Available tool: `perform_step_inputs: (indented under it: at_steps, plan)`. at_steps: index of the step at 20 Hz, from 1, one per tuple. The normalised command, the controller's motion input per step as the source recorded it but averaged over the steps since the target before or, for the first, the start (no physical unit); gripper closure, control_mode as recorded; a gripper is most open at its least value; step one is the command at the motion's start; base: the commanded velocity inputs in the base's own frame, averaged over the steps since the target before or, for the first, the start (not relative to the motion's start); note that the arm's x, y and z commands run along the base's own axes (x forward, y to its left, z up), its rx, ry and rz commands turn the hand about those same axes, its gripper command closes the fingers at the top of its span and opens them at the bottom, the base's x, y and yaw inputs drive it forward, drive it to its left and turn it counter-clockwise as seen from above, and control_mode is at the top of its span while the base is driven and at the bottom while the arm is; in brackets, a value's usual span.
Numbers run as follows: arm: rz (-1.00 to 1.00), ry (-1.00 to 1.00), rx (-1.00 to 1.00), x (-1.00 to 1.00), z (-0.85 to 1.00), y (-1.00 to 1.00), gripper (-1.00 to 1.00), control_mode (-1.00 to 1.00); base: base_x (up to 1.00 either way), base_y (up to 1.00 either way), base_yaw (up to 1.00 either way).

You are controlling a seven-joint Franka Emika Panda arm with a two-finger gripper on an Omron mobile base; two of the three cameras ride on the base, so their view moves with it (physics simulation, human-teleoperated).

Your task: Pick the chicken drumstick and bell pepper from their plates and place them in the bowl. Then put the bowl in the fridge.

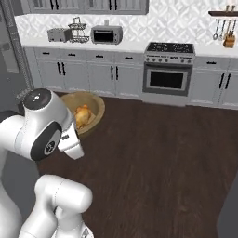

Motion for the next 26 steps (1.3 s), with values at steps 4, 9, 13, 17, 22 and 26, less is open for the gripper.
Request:
perform_step_inputs:
  at_steps: [4, 9, 13, 17, 22, 26]
  plan:
    - [0.0, 0.0, 0.0, 0.0, 0.0, 0.0, 1.0, 1.0, 1.0, -0.23, 0.62]
    - [0.0, 0.0, 0.0, 0.0, 0.0, 0.0, 1.0, 1.0, 1.0, -0.48, 0.59]
    - [0.0, 0.0, 0.0, 0.0, 0.0, 0.0, 1.0, 1.0, 1.0, -0.68, 0.54]
    - [0.0, 0.0, 0.0, 0.0, 0.0, 0.0, 1.0, 1.0, 1.0, -0.68, 0.53]
    - [0.0, 0.0, 0.0, 0.0, 0.0, 0.0, 1.0, 1.0, 1.0, -0.6, 0.54]
    - [0.0, 0.0, 0.0, 0.0, 0.0, 0.0, 1.0, 1.0, 1.0, -0.52, 0.54]
